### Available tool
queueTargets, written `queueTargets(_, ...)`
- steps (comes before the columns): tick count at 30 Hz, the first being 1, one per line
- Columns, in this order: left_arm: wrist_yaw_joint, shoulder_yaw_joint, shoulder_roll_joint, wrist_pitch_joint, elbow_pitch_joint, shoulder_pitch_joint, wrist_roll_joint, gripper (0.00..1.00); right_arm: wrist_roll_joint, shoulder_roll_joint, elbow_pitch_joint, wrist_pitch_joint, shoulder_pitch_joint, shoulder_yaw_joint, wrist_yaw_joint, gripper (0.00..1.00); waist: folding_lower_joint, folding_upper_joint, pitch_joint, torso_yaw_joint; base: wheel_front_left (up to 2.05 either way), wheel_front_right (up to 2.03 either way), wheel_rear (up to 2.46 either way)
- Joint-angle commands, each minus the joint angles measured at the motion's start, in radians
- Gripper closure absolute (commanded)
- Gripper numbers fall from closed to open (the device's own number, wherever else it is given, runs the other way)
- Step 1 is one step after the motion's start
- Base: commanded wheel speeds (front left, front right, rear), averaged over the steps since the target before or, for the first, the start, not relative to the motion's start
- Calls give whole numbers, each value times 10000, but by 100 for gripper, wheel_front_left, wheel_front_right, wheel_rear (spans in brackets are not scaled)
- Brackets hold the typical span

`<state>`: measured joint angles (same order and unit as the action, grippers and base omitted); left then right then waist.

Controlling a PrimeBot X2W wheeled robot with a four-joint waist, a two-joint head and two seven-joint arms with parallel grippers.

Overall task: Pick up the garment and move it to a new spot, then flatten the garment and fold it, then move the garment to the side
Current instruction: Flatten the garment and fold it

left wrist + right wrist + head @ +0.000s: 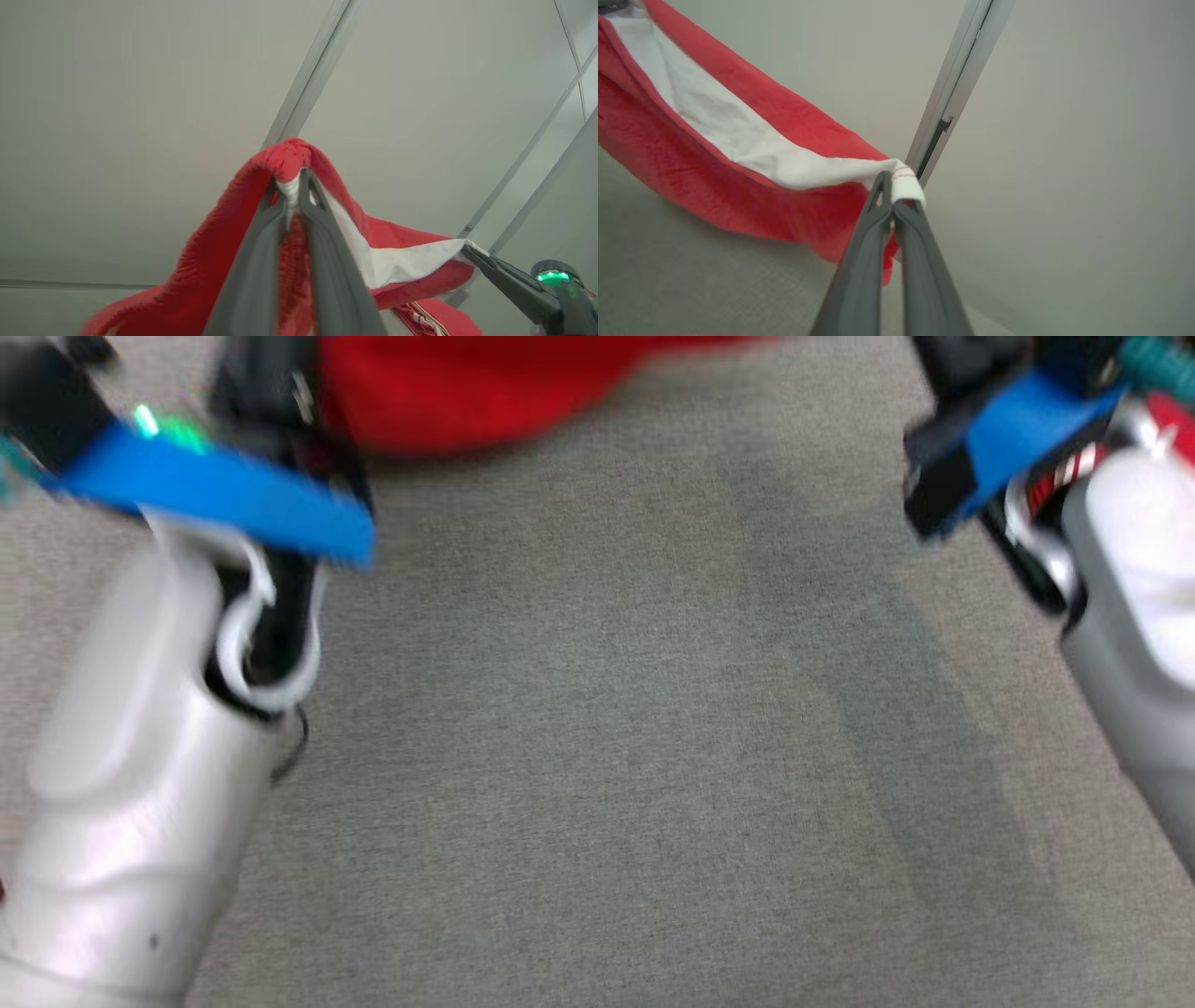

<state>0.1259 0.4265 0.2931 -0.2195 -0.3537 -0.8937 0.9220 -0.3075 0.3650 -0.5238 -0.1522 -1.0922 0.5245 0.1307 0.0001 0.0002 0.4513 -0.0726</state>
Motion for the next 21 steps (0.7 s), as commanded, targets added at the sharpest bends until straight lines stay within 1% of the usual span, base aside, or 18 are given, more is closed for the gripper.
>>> queueTargets(1,63,197,190,-80,81,355,66,100,-188,185,77,28,319,94,1,100,-1,-2,-91,12,0,0,0)
queueTargets(5,65,1504,736,-281,132,2148,270,100,-1070,1048,654,532,2009,826,-1,100,-1,-2,-642,180,0,0,0)
queueTargets(10,65,2555,1281,-373,276,3974,722,100,-2054,2118,2030,1429,4005,993,1,100,-1,-2,-1458,383,0,0,0)
queueTargets(13,66,3031,1625,-206,428,4785,862,100,-2546,2685,3032,2164,5252,771,1,100,-1,-2,-1937,531,0,0,0)
queueTargets(16,55,3367,1966,80,673,5532,985,100,-3025,3103,3966,3115,6663,288,-1,100,-1,-2,-2364,650,0,0,0)
queueTargets(17,45,3504,2069,239,807,5780,1010,100,-3163,3181,4311,3429,7148,101,1,100,-1,-2,-2499,681,0,0,0)
queueTargets(21,-362,3720,2437,810,1554,6685,1387,100,-3582,3045,5764,4566,9120,-912,-2,100,-1,-2,-2886,743,0,0,0)
